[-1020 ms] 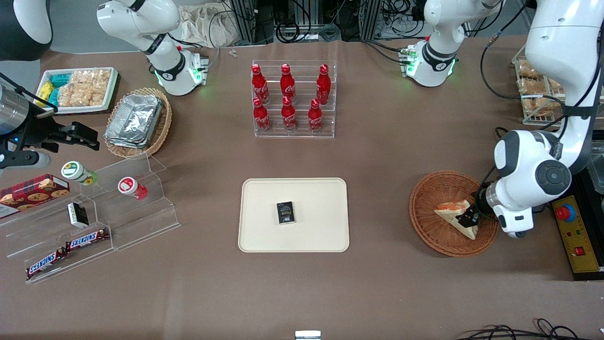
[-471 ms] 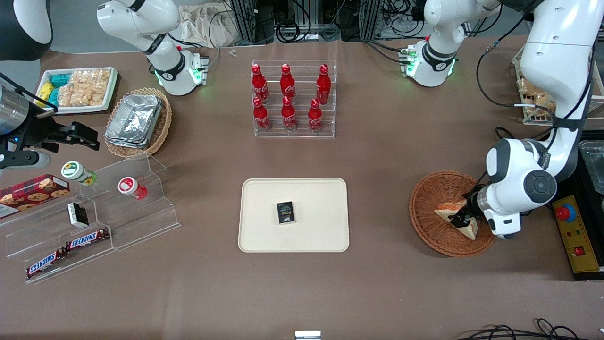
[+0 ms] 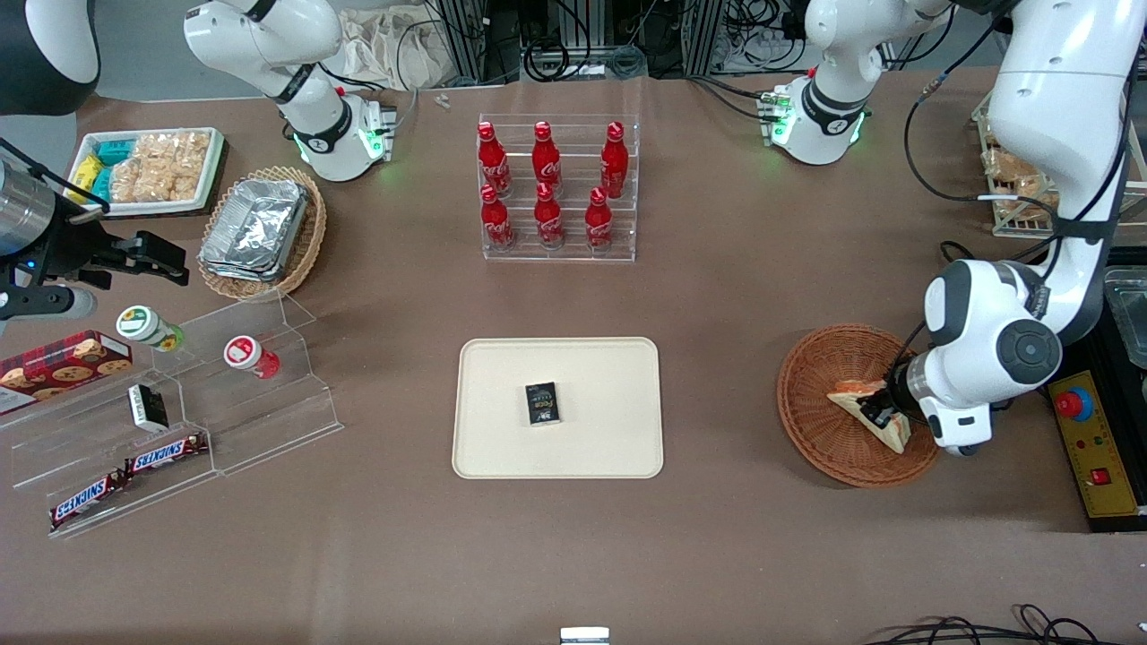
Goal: Place sandwich from basket to tray
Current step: 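Close the left gripper on the sandwich, then lift the sandwich and carry it toward the white tray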
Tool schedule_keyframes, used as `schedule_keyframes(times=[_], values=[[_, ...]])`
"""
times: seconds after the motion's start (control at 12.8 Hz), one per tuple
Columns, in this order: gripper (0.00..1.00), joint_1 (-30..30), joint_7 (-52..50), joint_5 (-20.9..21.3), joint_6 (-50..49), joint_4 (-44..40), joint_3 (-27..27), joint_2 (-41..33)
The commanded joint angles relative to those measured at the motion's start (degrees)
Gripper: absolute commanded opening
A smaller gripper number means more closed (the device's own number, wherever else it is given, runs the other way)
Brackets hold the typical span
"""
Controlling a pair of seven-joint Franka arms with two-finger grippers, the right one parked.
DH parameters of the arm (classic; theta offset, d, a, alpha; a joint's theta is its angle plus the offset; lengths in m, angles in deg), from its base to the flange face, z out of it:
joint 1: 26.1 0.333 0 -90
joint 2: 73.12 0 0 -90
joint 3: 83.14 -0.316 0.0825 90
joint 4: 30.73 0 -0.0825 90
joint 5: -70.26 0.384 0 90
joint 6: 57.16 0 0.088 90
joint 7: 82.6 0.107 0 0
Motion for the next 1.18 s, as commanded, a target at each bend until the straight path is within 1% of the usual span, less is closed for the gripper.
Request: schedule_keyframes(times=[0.0, 0.16, 0.24, 0.31, 0.47, 0.55, 0.63, 0.71, 0.78, 0.94, 1.1], values=[[0.00, -0.26, -0.46, 0.06, -14.69, -5.88, 2.48, -6.55], [0.00, -0.26, -0.28, 0.06, -26.48, -15.36, 7.13, -6.12], [0.00, -0.26, 0.94, 0.06, -28.97, -19.15, 9.76, -5.42], [0.00, -0.26, 6.08, 0.58, -29.26, -21.45, 12.92, -4.63], [0.00, -1.48, 17.68, 0.42, -28.83, -23.05, 16.19, -2.18], [0.00, -3.49, 20.43, 0.68, -28.74, -24.62, 16.64, -0.34], [0.00, -7.17, 20.63, 0.76, -28.65, -26.12, 16.64, 3.16], [0.00, -11.56, 19.94, 2.94, -28.04, -28.39, 16.29, 6.15], [0.00, -14.47, 17.93, 6.01, -25.94, -30.59, 16.29, 9.58], [0.00, -16.86, 16.15, 6.74, -21.29, -33.77, 16.38, 15.13], [0.00, -20.11, 15.63, 7.35, -17.85, -33.78, 16.20, 18.21]])
